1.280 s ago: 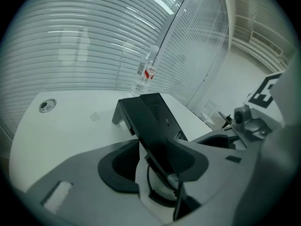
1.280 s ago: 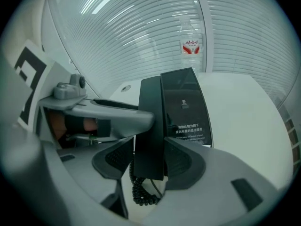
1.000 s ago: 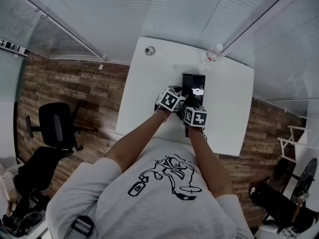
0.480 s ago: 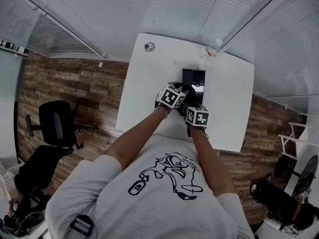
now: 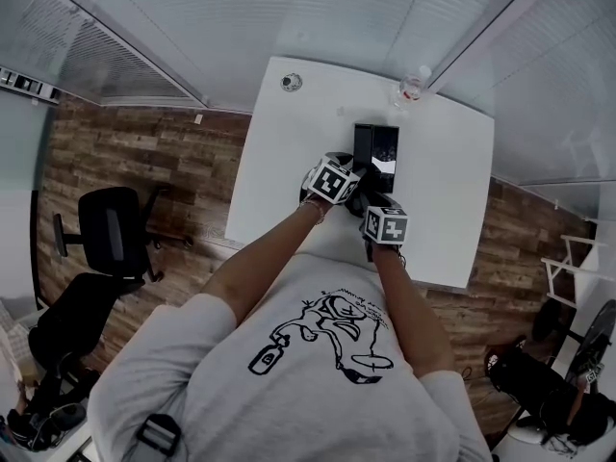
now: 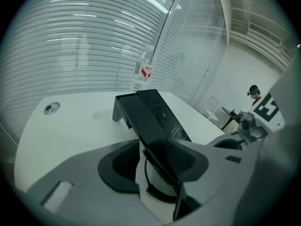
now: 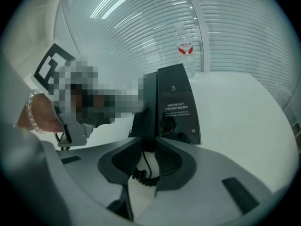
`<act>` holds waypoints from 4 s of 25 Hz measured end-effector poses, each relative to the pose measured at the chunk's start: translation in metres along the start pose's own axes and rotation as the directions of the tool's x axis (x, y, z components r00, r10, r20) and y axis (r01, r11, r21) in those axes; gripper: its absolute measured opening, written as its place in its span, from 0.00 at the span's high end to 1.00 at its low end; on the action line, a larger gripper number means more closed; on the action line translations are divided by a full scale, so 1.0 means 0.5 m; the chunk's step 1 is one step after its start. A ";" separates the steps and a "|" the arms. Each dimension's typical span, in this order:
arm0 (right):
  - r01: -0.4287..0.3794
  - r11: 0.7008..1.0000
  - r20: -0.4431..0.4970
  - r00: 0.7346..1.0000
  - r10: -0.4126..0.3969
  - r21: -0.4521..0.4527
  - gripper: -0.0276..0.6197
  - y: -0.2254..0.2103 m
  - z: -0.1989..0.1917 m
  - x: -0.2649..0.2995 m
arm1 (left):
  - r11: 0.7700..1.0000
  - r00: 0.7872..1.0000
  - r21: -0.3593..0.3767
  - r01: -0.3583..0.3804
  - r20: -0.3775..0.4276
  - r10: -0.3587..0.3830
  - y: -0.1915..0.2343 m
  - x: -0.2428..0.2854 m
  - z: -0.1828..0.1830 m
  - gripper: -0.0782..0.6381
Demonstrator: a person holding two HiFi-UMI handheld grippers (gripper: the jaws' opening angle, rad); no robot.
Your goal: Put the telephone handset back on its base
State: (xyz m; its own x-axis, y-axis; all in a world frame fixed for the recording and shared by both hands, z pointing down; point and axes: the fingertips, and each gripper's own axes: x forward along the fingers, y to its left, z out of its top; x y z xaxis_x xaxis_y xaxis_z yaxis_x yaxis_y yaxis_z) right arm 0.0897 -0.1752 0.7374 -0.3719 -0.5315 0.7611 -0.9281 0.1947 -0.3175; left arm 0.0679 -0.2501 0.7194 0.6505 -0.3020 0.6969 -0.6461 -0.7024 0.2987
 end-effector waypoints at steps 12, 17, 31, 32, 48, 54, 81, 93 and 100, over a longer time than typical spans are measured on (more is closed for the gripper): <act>-0.034 0.999 -0.106 0.994 0.038 0.040 0.83 0.009 -0.073 0.017 | 1.000 1.000 0.003 -0.015 0.002 0.015 -0.001 0.000 0.001 0.64; -0.023 0.999 -0.040 0.999 0.025 0.044 0.90 0.006 -0.043 0.015 | 1.000 0.999 0.008 -0.023 0.030 0.023 0.002 -0.002 0.010 0.65; -0.030 0.993 -0.045 0.998 0.036 0.117 0.90 0.010 -0.036 0.018 | 0.991 0.995 0.088 -0.097 0.043 0.093 0.010 -0.003 0.015 0.64; -0.030 0.991 -0.045 0.998 0.037 0.130 0.90 0.011 -0.036 0.018 | 0.991 0.995 0.095 -0.098 0.045 0.094 0.010 -0.004 0.015 0.64; -0.021 0.997 -0.064 0.998 0.025 0.069 0.91 0.008 -0.035 0.017 | 0.966 0.985 0.191 -0.172 0.036 0.168 0.016 -0.001 0.014 0.67; -0.014 1.000 0.093 0.996 0.016 -0.023 0.91 -0.026 0.034 -0.068 | 0.980 0.979 0.085 -0.179 0.114 0.168 0.013 -0.066 0.008 0.67; 0.035 0.908 0.516 0.832 0.205 -0.418 0.91 0.041 0.362 -0.625 | 0.988 0.813 0.042 -0.147 0.574 0.096 -0.311 -0.469 0.294 0.71; 0.043 0.884 0.549 0.797 0.251 -0.466 0.91 0.078 0.386 -0.748 | 0.985 0.750 0.104 -0.138 0.660 0.036 -0.426 -0.547 0.372 0.71; 0.038 0.890 0.547 0.800 0.246 -0.455 0.91 0.067 0.381 -0.765 | 0.988 0.759 0.087 -0.125 0.650 0.039 -0.440 -0.538 0.369 0.71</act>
State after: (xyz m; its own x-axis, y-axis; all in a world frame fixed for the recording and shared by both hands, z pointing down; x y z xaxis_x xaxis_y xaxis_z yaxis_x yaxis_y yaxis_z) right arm 0.2048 -0.1223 0.3280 -0.5144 -0.8284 0.2217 -0.8491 0.5282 0.0035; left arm 0.1086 -0.1334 0.3460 0.7283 -0.6753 0.1169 -0.6850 -0.7126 0.1516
